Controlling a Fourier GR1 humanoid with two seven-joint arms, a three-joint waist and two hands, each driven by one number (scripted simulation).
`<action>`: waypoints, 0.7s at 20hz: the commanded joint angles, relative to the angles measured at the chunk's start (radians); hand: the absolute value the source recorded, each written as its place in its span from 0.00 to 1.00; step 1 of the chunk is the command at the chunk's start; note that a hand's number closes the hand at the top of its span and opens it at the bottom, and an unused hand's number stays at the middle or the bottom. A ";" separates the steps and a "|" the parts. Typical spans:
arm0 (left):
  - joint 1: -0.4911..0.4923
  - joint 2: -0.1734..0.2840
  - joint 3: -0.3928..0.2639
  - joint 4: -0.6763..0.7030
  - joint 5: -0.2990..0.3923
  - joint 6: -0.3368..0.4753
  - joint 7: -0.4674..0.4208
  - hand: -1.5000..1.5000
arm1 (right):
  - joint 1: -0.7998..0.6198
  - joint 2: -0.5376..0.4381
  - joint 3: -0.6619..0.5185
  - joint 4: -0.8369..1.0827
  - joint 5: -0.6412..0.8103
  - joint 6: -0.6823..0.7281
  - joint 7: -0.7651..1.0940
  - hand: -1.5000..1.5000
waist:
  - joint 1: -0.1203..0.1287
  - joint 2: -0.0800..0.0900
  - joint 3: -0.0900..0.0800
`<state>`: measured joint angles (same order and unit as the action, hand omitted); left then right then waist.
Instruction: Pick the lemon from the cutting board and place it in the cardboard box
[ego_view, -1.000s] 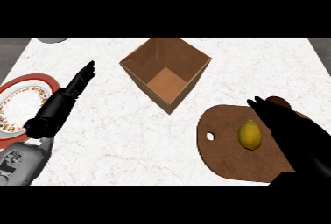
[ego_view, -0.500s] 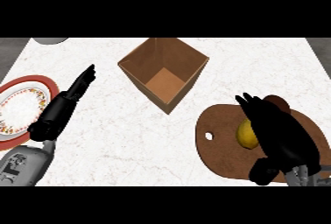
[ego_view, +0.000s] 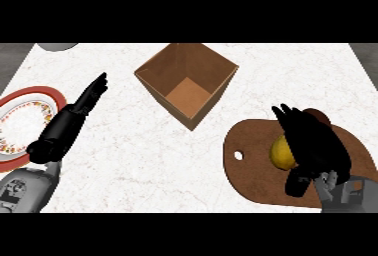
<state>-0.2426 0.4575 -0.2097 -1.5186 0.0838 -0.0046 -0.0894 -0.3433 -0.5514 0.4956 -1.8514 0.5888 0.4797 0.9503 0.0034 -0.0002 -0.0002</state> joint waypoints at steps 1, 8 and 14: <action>0.024 -0.024 0.023 0.020 -0.018 -0.028 -0.023 0.50 | 0.031 0.048 -0.004 -0.048 0.038 0.078 0.105 0.00 | -0.005 -0.001 0.000; 0.015 -0.039 0.074 -0.055 -0.054 -0.074 0.047 0.50 | 0.058 0.117 -0.057 0.108 0.133 0.031 -0.090 0.00 | -0.001 0.000 0.000; 0.020 -0.098 0.094 0.012 -0.101 -0.084 0.001 0.50 | 0.079 0.121 -0.113 0.125 0.194 0.069 -0.121 0.00 | -0.004 0.000 0.000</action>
<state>-0.2068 0.3806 -0.1390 -1.5392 0.0000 -0.0679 -0.0828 -0.2631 -0.4305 0.4307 -1.7515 0.7527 0.5177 0.8435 0.0007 -0.0001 0.0001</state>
